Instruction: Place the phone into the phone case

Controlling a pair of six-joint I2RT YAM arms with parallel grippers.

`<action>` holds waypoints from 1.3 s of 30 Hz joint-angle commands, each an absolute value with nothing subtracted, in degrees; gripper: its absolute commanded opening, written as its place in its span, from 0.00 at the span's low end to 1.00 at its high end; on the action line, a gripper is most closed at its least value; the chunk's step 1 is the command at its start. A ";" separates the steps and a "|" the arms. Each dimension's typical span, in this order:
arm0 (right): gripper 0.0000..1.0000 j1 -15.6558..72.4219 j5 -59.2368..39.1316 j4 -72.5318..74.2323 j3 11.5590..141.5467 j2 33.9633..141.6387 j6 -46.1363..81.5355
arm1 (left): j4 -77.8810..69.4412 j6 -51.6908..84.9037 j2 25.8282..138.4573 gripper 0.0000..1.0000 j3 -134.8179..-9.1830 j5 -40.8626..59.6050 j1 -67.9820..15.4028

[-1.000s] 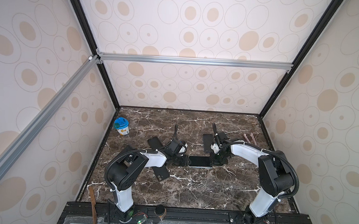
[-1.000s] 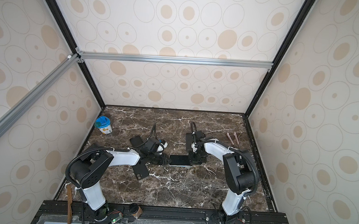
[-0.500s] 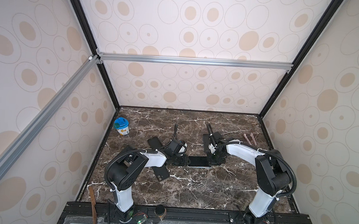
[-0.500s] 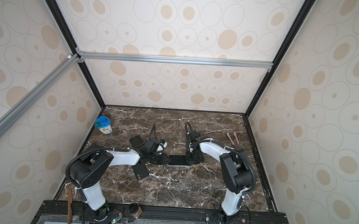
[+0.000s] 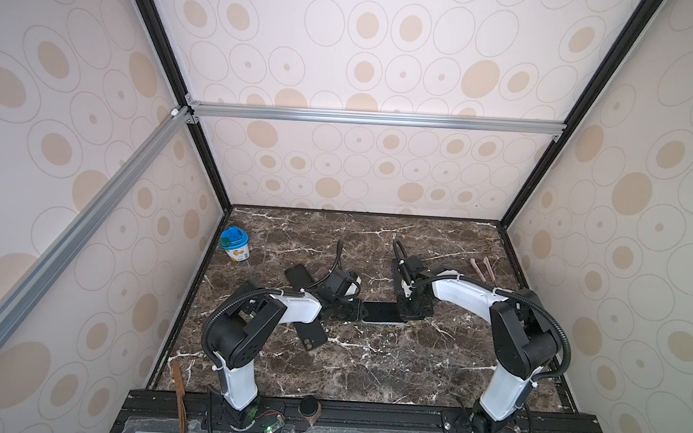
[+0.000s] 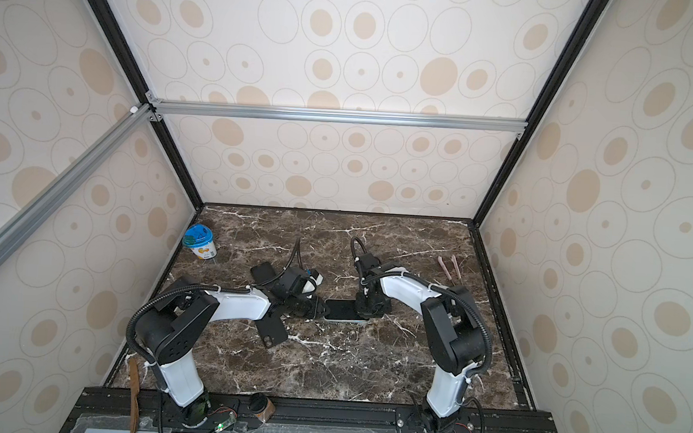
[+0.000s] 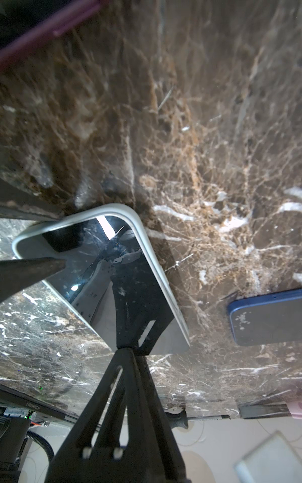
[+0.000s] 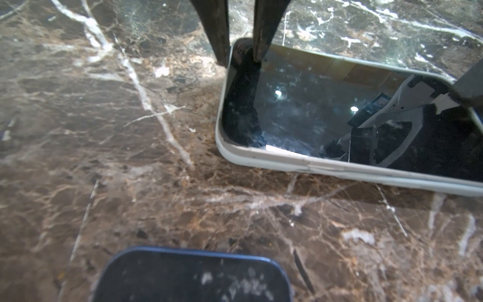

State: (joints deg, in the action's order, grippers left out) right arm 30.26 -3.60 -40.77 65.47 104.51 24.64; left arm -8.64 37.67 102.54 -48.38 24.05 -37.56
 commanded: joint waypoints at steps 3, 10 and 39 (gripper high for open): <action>0.17 34.45 -8.15 -30.19 57.89 119.75 25.57 | -6.24 36.13 103.40 0.26 -49.27 21.90 -37.90; 0.17 34.52 -8.26 -28.20 57.13 121.84 26.19 | -5.86 36.18 103.08 0.26 -49.16 21.33 -37.93; 0.15 34.66 -6.94 -26.63 54.73 119.40 26.62 | -4.31 35.94 101.43 0.26 -48.60 17.51 -37.89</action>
